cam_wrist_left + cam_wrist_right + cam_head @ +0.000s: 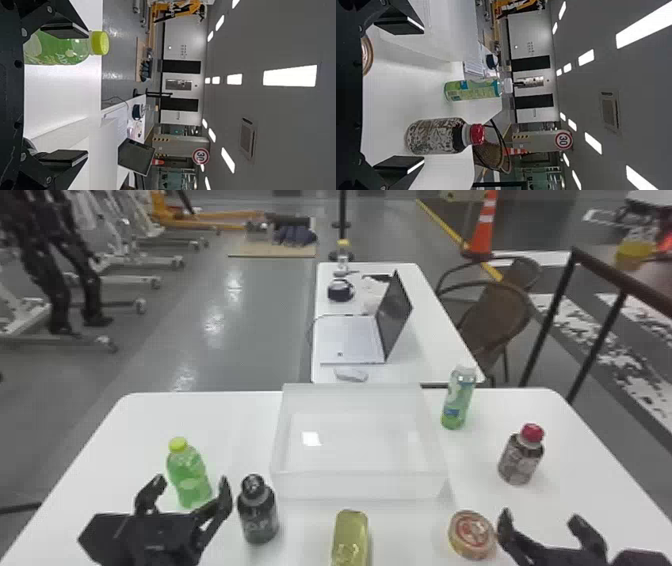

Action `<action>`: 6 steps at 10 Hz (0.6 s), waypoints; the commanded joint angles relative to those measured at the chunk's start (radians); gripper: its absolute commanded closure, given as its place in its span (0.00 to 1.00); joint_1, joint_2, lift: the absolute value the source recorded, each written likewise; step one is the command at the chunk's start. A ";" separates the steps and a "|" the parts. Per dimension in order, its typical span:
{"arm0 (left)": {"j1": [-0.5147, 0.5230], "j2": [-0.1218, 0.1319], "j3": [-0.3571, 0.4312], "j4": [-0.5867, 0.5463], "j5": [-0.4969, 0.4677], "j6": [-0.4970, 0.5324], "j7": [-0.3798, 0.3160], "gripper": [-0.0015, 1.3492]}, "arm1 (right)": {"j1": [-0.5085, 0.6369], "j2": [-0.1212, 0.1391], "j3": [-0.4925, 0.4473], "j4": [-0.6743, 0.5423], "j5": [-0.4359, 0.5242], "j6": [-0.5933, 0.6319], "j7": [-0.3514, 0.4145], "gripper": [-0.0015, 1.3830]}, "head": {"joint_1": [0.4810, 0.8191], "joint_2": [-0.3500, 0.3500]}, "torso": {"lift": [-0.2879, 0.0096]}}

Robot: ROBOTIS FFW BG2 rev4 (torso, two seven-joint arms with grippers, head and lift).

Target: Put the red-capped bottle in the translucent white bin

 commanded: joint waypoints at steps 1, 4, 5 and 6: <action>0.000 -0.003 0.000 0.000 0.000 0.000 0.000 0.17 | -0.020 -0.030 -0.022 0.054 -0.034 -0.016 0.002 0.10 | 0.20 0.50 | 0.63; 0.000 -0.003 0.000 0.003 0.000 -0.005 0.000 0.17 | -0.080 -0.064 -0.065 0.163 -0.079 -0.030 0.063 0.10 | 0.20 0.50 | 0.63; 0.000 -0.003 0.000 0.005 0.000 -0.007 0.000 0.17 | -0.111 -0.064 -0.091 0.201 -0.079 -0.030 0.102 0.10 | 0.20 0.50 | 0.63; 0.000 -0.003 0.002 0.005 0.000 -0.008 0.000 0.17 | -0.143 -0.064 -0.116 0.238 -0.076 -0.030 0.137 0.10 | 0.20 0.50 | 0.63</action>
